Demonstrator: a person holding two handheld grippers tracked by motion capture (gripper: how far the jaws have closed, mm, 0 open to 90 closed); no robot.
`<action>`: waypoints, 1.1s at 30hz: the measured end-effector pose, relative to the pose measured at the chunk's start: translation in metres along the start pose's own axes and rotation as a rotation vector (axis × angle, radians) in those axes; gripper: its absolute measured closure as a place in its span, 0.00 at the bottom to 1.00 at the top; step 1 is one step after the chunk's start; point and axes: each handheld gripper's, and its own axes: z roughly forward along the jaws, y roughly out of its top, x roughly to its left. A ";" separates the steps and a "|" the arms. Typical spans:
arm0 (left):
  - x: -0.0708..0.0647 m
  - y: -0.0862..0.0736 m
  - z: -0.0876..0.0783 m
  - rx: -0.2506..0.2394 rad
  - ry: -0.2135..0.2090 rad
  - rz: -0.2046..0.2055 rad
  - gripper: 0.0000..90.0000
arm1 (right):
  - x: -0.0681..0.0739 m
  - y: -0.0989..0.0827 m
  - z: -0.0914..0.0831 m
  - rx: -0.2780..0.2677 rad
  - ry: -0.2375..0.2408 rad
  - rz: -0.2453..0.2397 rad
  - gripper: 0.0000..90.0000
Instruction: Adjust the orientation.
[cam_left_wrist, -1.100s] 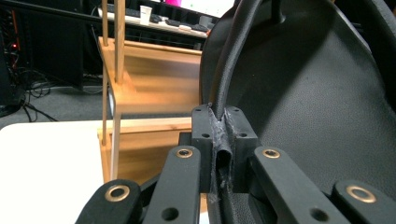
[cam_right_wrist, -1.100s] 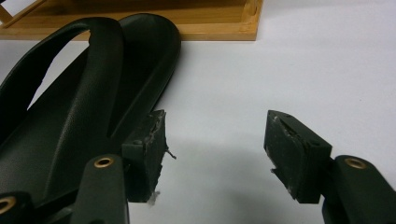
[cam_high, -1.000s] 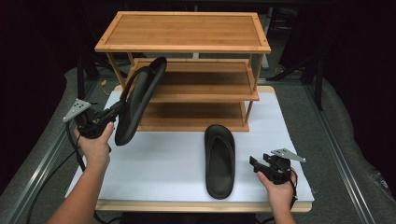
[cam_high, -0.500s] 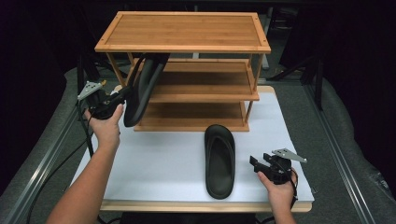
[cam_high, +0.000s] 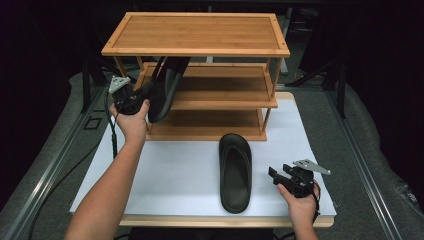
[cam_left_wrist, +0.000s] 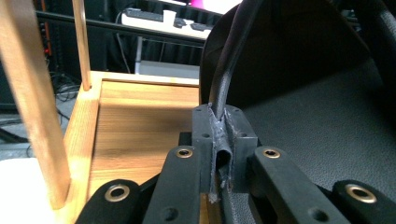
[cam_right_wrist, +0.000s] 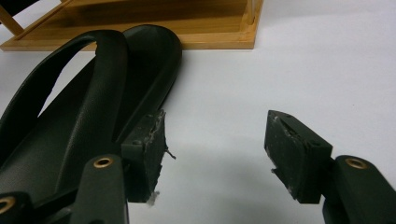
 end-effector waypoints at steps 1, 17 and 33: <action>0.000 0.000 0.000 0.000 0.000 0.000 0.94 | 0.000 0.000 0.000 0.000 0.000 0.000 0.43; -0.015 0.012 0.035 -0.002 0.111 -0.026 0.94 | -0.004 0.000 -0.001 -0.007 0.010 0.006 0.43; -0.015 0.009 0.052 0.035 0.185 -0.065 0.93 | -0.004 0.000 0.000 -0.004 0.014 0.007 0.43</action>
